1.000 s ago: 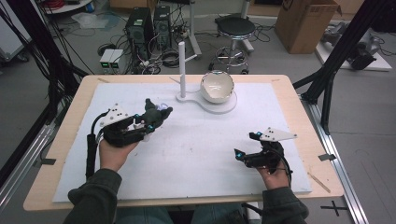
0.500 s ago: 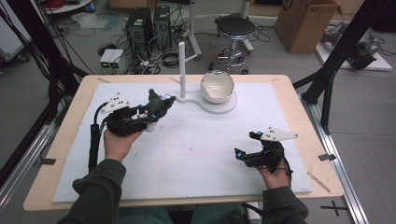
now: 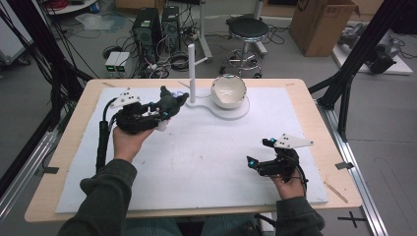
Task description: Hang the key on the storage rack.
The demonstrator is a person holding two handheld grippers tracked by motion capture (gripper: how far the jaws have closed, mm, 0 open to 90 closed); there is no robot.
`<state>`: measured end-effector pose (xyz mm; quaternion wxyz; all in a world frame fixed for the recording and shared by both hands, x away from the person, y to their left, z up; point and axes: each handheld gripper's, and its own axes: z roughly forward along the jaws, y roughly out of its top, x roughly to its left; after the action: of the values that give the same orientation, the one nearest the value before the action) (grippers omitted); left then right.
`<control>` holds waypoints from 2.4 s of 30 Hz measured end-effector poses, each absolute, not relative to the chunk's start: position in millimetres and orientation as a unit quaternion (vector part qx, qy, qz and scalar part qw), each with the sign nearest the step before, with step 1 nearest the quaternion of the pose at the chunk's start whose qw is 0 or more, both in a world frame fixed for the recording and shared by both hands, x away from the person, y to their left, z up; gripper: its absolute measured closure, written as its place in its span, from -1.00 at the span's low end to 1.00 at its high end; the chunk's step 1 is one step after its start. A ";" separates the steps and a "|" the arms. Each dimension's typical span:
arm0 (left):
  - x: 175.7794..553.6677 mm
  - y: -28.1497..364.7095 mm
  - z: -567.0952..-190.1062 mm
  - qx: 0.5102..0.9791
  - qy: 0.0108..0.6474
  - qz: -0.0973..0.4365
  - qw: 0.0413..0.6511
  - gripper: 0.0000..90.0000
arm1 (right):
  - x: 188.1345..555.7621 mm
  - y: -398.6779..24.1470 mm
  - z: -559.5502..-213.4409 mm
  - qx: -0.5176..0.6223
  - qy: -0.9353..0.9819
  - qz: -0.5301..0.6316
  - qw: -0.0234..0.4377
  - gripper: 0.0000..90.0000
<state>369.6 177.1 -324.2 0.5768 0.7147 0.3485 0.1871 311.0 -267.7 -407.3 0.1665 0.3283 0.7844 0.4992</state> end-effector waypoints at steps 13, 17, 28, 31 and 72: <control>386.8 171.2 -308.1 0.712 0.349 0.189 0.579 0.21 | 311.3 -268.9 -407.0 0.329 0.782 0.502 0.166 -0.83; 391.1 168.5 -303.5 0.711 0.347 0.192 0.581 0.21 | 311.1 -269.4 -406.8 0.330 0.781 0.504 0.167 -0.83; 403.8 162.0 -295.9 0.706 0.349 0.190 0.586 0.21 | 310.8 -270.1 -406.5 0.330 0.780 0.505 0.167 -0.83; 407.6 162.6 -297.4 0.701 0.355 0.189 0.589 0.21 | 311.0 -270.3 -406.5 0.331 0.779 0.506 0.167 -0.83; 439.7 141.9 -314.1 0.707 0.386 0.195 0.559 0.21 | 310.3 -272.5 -406.8 0.331 0.780 0.504 0.167 -0.83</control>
<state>439.7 141.9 -314.1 0.5592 0.7073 0.3862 0.1947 310.3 -272.5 -406.8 0.1671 0.3310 0.7799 0.5043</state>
